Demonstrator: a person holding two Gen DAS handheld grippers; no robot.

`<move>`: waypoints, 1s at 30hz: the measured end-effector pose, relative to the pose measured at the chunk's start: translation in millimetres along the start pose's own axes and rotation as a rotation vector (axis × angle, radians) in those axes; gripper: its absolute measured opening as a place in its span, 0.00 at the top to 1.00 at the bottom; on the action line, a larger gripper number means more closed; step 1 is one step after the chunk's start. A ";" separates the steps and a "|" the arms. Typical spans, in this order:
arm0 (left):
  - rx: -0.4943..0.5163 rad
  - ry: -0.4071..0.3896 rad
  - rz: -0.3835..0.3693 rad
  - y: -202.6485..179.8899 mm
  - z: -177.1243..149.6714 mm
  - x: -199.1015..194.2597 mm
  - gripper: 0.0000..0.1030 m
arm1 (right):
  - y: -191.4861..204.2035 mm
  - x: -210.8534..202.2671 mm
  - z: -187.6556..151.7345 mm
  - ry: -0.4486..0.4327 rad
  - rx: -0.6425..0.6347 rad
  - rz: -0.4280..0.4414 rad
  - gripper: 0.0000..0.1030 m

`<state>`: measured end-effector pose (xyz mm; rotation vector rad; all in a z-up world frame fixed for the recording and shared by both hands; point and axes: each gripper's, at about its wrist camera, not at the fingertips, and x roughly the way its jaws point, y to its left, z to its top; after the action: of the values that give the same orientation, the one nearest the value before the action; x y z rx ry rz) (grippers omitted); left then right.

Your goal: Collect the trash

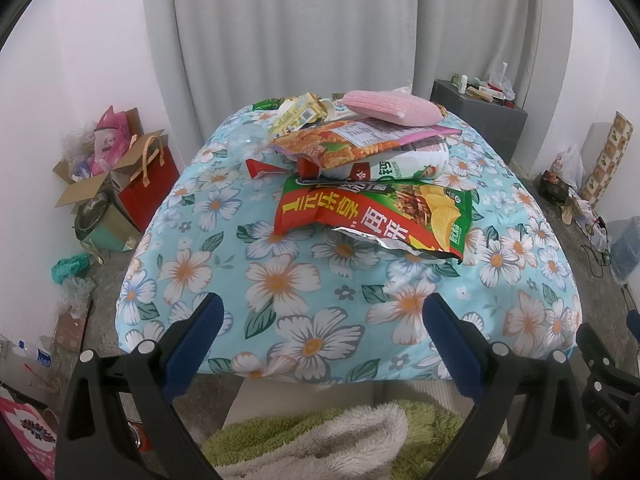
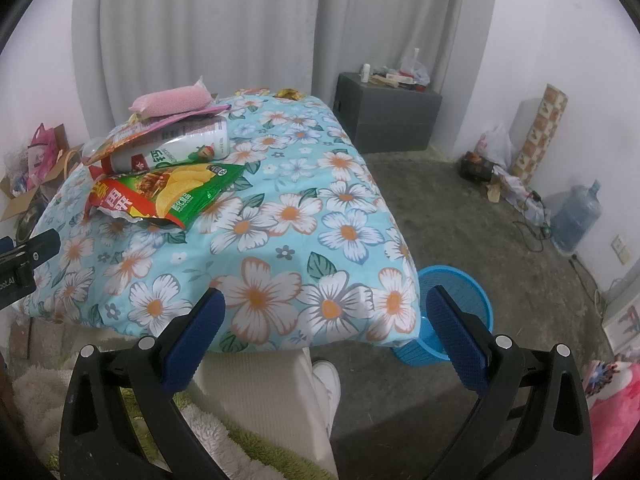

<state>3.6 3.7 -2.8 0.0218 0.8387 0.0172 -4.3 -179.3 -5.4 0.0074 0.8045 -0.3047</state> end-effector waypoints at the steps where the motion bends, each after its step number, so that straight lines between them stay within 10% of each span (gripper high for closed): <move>1: 0.000 0.000 0.001 0.0 0.1 0.0 0.05 | 0.1 0.0 0.1 0.000 -0.014 -0.013 0.07; 30: -0.013 -0.004 0.020 6.1 0.7 1.8 0.05 | -7.1 -1.1 -1.3 0.001 0.002 -0.006 0.07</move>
<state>5.2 9.8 -3.4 0.0180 0.8341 0.0410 -7.8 -185.7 -4.7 0.0067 0.8052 -0.3115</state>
